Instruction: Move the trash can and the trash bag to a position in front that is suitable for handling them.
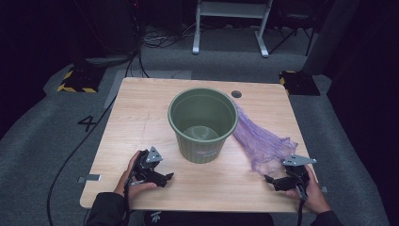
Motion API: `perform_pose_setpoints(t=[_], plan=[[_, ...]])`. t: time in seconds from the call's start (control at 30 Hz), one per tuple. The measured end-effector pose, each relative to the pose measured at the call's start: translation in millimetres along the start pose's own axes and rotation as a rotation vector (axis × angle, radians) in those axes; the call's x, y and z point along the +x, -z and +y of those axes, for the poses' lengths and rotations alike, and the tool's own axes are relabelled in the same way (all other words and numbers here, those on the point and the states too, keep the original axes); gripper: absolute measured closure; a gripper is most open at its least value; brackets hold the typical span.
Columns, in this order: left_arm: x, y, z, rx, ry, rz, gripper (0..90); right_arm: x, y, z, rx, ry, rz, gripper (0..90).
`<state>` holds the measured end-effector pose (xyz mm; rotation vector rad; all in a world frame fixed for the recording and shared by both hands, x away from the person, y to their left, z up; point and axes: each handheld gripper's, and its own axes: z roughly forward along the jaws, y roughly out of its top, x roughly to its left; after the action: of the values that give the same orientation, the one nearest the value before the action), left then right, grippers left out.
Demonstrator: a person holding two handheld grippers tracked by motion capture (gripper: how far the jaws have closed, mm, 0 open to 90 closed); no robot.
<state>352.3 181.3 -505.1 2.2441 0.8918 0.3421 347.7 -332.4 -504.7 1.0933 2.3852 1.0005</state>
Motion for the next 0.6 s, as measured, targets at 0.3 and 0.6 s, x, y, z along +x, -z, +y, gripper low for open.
perform_pose_setpoints(t=[0.3, 0.6], plan=[[-1.0, 0.7, -0.8, 0.000, 0.003, 0.001, 0.0, -0.6, 3.1, -0.8, -0.042, -0.032, -0.065, 15.2], [-0.8, 1.2, -1.0, 0.002, 0.001, 0.000, 0.0, 5.0, 6.3, -2.4, -0.061, 0.035, -0.026, 15.5]])
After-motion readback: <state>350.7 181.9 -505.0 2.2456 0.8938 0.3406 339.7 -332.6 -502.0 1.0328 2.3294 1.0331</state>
